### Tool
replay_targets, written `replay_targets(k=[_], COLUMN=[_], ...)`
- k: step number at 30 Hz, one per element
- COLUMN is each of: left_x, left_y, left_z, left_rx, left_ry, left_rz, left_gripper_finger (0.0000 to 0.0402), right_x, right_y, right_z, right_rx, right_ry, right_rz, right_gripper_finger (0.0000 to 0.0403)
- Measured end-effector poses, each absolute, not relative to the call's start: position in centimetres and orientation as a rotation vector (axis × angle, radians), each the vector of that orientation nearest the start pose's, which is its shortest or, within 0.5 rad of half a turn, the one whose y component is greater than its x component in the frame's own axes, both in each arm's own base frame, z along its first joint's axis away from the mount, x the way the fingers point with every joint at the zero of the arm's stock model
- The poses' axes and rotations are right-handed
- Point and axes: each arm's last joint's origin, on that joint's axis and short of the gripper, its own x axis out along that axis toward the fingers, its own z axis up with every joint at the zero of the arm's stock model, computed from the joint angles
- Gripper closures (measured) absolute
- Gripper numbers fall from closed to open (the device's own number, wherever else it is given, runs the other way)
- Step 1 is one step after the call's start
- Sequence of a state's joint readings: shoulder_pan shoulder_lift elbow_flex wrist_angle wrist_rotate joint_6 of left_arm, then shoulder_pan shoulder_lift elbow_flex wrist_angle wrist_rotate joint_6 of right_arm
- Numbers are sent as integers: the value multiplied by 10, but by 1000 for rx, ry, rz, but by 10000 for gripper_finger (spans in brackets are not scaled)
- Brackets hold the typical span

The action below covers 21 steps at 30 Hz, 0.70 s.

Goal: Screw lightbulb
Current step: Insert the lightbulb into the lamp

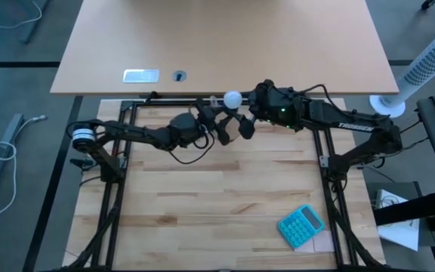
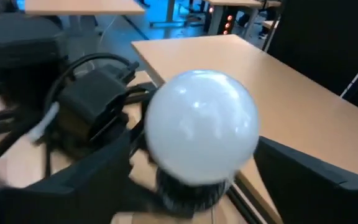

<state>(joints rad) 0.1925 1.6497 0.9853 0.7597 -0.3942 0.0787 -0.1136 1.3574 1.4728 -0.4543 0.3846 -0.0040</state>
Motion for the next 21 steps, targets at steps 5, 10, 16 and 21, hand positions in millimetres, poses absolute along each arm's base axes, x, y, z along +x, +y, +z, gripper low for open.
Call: replay_targets(k=[5,10,16,21], left_x=[346,343,349,356], left_y=[73,59,46,31], left_z=[261,257,258,260], left_rx=[59,60,27,32], left_ry=[-50,-61,-68,-72], left_rz=[370,-77,-171,-218], left_gripper_finger=[261,261,261,261], right_x=[262,253,265,285], right_y=[-36,-25,-17,-18], right_z=[430,440,444,432], right_rx=[-74,-144,-182,-191], right_ry=[389,320,169,175], right_rz=[-306,35,394,441], right_gripper_finger=[24,17,18,18])
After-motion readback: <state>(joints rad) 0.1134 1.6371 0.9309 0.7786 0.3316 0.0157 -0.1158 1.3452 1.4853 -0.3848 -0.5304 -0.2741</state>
